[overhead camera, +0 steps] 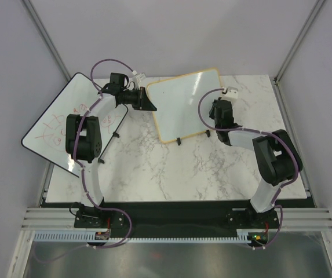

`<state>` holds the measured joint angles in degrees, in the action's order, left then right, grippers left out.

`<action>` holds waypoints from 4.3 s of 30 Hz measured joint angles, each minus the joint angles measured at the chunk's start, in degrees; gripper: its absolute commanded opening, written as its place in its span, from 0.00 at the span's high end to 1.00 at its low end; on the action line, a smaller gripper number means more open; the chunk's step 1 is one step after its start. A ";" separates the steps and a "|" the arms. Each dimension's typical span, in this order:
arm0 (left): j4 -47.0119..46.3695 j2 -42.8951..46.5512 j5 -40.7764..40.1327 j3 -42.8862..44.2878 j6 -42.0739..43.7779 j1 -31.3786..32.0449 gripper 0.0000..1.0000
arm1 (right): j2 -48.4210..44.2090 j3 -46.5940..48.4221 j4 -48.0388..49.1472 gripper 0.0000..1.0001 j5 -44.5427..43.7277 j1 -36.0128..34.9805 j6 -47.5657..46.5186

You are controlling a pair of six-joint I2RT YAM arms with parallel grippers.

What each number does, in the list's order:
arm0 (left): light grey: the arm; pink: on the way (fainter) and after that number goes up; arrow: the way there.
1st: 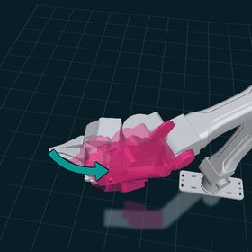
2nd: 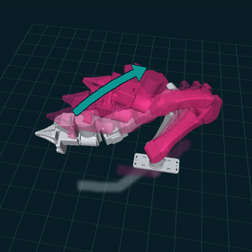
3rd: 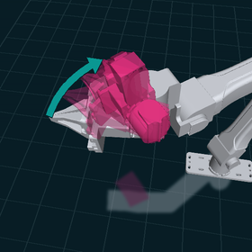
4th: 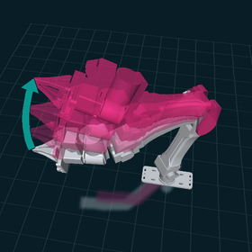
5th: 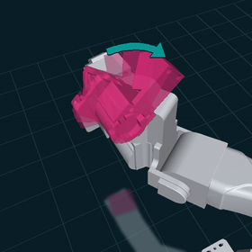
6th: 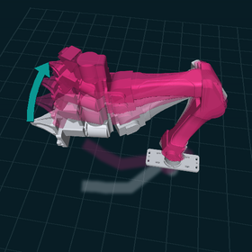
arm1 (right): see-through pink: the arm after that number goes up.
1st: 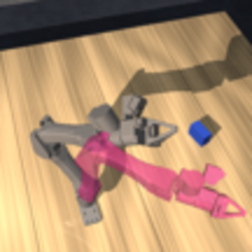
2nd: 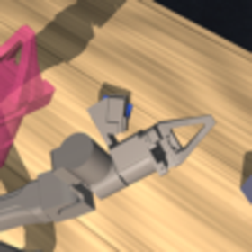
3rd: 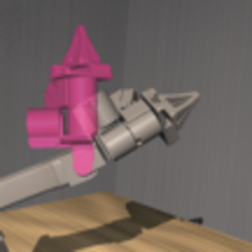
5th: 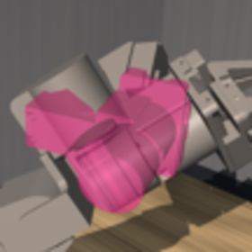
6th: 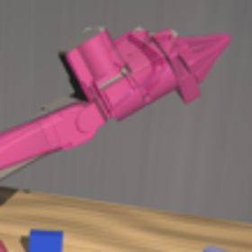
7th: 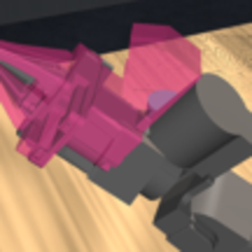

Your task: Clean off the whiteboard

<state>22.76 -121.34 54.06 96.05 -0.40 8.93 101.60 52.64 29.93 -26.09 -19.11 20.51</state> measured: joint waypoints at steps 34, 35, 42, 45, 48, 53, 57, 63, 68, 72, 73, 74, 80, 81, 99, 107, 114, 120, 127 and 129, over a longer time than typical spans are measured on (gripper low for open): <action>0.28 0.02 -1.46 0.00 0.39 -0.17 0.98 | 14.23 32.04 -5.25 1.00 10.99 -7.87 -19.19; 0.44 0.02 -1.49 0.00 0.39 -0.17 0.98 | 14.23 32.04 -5.11 1.00 10.58 -8.46 -19.74; 0.76 0.09 -1.29 0.00 0.61 -0.20 0.98 | 14.27 31.69 -5.29 1.00 15.30 -16.35 -21.09; 0.79 0.13 -1.22 0.00 0.90 -0.17 0.98 | 14.80 31.58 -5.88 1.00 17.64 -19.10 -19.91; 0.70 0.13 -1.40 0.00 0.92 -0.20 0.98 | 14.95 30.97 -5.84 1.00 17.75 -18.43 -17.59; 0.68 0.13 -1.66 0.00 0.92 -0.17 0.98 | 10.38 23.50 -3.52 1.00 15.17 -11.41 -11.19; 0.76 0.20 -1.42 0.00 1.36 -0.17 0.98 | 4.13 12.74 -2.80 1.00 11.47 0.33 -4.17; 0.96 0.37 -1.05 -0.02 2.14 -0.11 0.98 | 1.79 3.74 -4.15 1.00 6.21 10.49 -0.26; 1.01 0.37 -1.01 -0.02 2.21 -0.11 0.98 | 0.02 2.99 -5.51 1.00 5.88 9.73 0.07; 0.98 0.37 -0.98 -0.02 2.21 -0.11 0.98 | -3.78 2.99 -6.75 1.00 6.47 11.91 0.96; 0.98 0.37 -0.98 -0.02 2.21 -0.11 0.98 | -4.44 2.97 -6.99 1.00 6.49 12.87 1.11; 0.98 0.37 -0.98 -0.02 2.21 -0.11 0.98 | -5.16 2.95 -7.28 1.00 6.54 14.34 1.42; 0.96 0.37 -0.96 -0.02 2.23 -0.11 0.98 | -7.08 0.15 -9.22 1.00 6.73 21.57 3.39; 0.98 0.37 -0.96 -0.02 2.23 -0.11 0.98 | -6.99 -0.28 -10.08 1.00 6.99 22.38 3.82; 1.62 0.37 -4.98 -0.33 7.39 0.22 0.38 | -5.86 -1.60 -14.80 0.58 8.26 26.40 5.20; 2.45 0.74 -7.69 -1.01 10.91 0.33 0.13 | -5.86 -0.94 -15.65 0.39 12.41 26.40 4.17; 5.92 5.03 -10.03 -4.11 12.98 0.31 0.01 | -6.10 -0.85 -16.50 0.11 14.43 26.03 4.15; 11.74 14.19 -13.29 -9.16 16.39 0.17 0.01 | -9.51 -1.29 -18.62 0.10 14.29 24.79 4.85; 14.45 27.30 -22.03 -27.12 21.59 -2.67 0.01 | -16.70 -6.14 -22.40 0.09 11.19 21.20 6.58; 14.40 29.53 -24.20 -31.80 22.12 -4.48 0.01 | -19.06 -8.70 -23.21 0.09 10.60 20.39 7.41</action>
<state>37.17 -91.81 29.87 64.25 21.71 4.45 82.54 43.94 6.72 -15.49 1.28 27.92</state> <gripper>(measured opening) 0.991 0.904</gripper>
